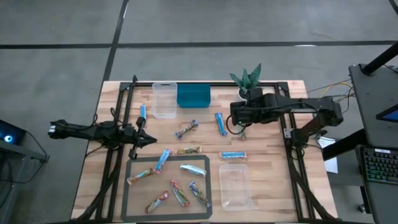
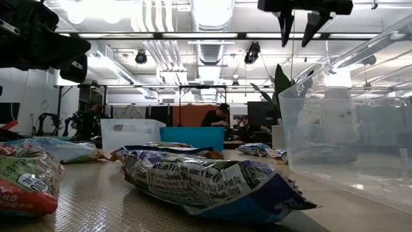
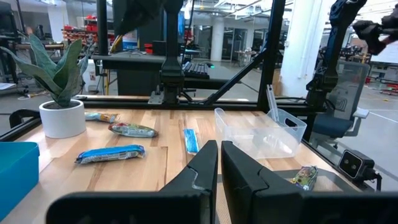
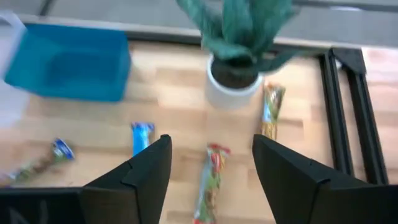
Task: Pick and place Granola Bars by type
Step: Put the red granola bar into the bottom transparent bin
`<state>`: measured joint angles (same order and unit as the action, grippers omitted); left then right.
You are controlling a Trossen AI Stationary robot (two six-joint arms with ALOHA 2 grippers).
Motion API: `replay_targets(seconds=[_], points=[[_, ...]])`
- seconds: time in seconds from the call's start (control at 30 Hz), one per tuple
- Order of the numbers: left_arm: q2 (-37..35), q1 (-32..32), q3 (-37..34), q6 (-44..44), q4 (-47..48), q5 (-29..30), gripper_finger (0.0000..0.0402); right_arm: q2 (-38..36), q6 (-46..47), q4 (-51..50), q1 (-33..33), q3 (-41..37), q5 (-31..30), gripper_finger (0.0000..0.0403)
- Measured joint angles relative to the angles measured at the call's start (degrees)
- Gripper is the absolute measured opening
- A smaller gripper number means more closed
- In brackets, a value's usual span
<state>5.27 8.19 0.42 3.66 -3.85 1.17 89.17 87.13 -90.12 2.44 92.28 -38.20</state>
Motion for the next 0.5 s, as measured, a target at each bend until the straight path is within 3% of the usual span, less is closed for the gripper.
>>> replay_targets(seconds=[0.17, 0.5], points=[[0.1, 0.0, 0.0, 0.0, 0.1, 0.0, 0.0005, 2.8, 1.0, 0.1, 0.0, -0.6, 3.5, 0.0214], [0.1, 0.0, 0.0, 0.0, 0.1, 0.0, 0.0005, 7.9, 3.9, 0.1, 0.0, -2.0, 4.2, 0.0214]])
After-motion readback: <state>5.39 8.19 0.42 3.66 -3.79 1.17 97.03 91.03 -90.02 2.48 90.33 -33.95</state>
